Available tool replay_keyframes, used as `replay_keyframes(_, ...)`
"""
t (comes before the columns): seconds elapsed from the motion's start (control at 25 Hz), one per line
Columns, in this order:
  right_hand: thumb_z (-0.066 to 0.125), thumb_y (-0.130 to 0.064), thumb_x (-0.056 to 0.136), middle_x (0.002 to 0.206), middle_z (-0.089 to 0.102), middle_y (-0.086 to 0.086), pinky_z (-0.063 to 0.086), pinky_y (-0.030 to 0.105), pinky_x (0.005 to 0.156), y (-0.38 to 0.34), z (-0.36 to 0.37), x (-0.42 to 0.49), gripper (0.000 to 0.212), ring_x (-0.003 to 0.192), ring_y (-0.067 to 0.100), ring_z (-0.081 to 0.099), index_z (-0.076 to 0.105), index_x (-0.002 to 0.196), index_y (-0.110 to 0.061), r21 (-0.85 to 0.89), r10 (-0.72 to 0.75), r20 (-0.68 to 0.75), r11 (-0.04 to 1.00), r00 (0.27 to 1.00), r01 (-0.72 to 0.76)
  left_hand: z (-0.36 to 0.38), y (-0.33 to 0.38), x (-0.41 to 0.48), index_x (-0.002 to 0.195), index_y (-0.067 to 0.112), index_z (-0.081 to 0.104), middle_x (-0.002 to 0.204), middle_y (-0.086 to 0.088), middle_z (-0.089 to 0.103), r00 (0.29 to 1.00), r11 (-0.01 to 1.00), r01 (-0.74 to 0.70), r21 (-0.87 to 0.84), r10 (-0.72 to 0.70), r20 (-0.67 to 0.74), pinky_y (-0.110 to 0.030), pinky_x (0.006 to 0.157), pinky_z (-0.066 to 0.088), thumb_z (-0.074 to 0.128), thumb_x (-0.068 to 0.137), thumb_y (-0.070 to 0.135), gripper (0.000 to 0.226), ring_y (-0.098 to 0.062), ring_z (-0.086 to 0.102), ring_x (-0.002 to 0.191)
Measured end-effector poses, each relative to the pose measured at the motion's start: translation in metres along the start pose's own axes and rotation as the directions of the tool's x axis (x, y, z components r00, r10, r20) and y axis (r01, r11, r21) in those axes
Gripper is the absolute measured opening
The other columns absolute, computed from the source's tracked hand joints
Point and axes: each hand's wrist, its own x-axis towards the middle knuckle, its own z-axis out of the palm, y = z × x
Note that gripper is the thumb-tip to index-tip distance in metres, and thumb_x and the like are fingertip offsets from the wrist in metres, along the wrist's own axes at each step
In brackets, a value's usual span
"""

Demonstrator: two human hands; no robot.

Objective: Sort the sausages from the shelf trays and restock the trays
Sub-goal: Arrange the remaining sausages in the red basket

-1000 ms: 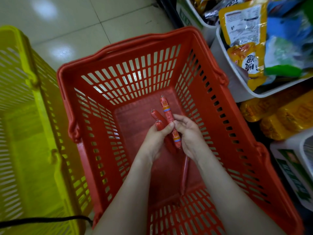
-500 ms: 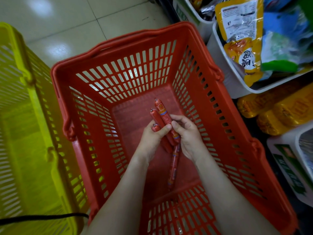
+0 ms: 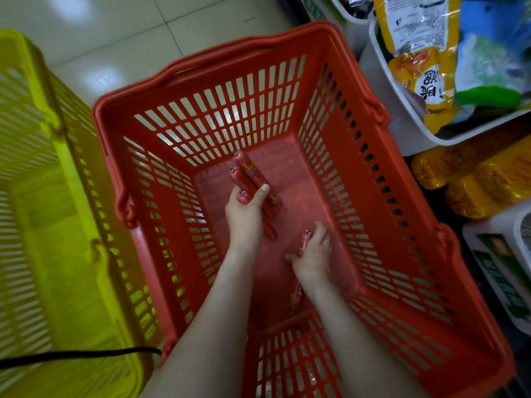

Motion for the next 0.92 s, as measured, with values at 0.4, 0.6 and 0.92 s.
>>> replay_keyframes(0.4, 0.068, 0.007, 0.074, 0.093, 0.065, 0.011, 0.048, 0.020, 0.075, -0.022, -0.012, 0.021, 0.026, 0.077, 0.012, 0.062, 0.065, 0.087, -0.015, 0.478, -0.044, -0.024, 0.877, 0.999, 0.050, -0.002, 0.005, 0.003, 0.075, 0.021, 0.061, 0.069, 0.009, 0.062, 1.000, 1.000, -0.016, 0.001, 0.016, -0.018, -0.032, 0.078, 0.050, 0.069, 0.083, 0.009, 0.016, -0.010, 0.059, 0.072)
replay_keyframes(0.6, 0.063, 0.007, 0.084, 0.082, 0.067, -0.004, 0.048, 0.014, 0.073, -0.074, -0.107, -0.026, 0.024, 0.077, 0.001, 0.063, 0.064, 0.090, -0.017, 0.749, -0.203, -0.065, 0.638, 0.977, 0.182, 0.018, 0.062, -0.042, 0.077, 0.021, 0.063, 0.072, 0.009, 0.066, 0.988, 0.996, -0.087, 0.038, 0.081, 0.128, -0.033, 0.079, 0.049, 0.069, 0.083, 0.011, 0.013, -0.010, 0.061, 0.074)
replay_keyframes(0.92, 0.061, 0.000, 0.087, 0.089, 0.065, 0.000, 0.049, 0.032, 0.084, -0.082, -0.346, -0.220, 0.030, 0.088, 0.010, 0.059, 0.060, 0.105, -0.024, 0.577, -0.364, -0.446, 0.582, 0.818, 0.573, 0.068, 0.218, -0.254, 0.093, 0.008, 0.067, 0.092, -0.013, 0.072, 0.666, 0.966, -0.257, -0.016, 0.189, 0.722, -0.044, 0.088, 0.051, 0.070, 0.082, 0.007, 0.012, -0.029, 0.068, 0.091)
